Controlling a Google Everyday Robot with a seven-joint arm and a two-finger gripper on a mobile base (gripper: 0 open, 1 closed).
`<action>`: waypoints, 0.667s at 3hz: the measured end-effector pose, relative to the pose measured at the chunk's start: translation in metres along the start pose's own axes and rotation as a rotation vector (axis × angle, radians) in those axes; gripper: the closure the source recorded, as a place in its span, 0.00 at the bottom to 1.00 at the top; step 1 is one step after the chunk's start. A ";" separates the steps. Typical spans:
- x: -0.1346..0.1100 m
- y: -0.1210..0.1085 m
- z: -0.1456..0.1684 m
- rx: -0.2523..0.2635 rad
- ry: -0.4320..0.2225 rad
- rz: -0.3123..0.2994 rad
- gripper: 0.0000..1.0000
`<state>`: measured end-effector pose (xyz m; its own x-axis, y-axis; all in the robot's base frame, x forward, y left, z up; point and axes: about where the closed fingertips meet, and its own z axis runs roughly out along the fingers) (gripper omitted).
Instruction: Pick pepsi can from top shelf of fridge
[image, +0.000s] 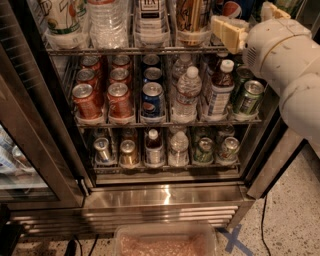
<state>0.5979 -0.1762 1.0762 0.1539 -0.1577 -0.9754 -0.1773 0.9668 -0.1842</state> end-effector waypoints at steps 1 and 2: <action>0.002 -0.004 0.007 0.007 0.001 0.000 0.27; 0.003 -0.011 0.014 0.023 -0.001 -0.002 0.27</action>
Offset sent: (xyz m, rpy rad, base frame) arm 0.0336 -0.0093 -0.0025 0.0064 -0.0008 -0.0486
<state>0.6135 -0.1845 1.0769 0.1557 -0.1594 -0.9749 -0.1548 0.9708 -0.1834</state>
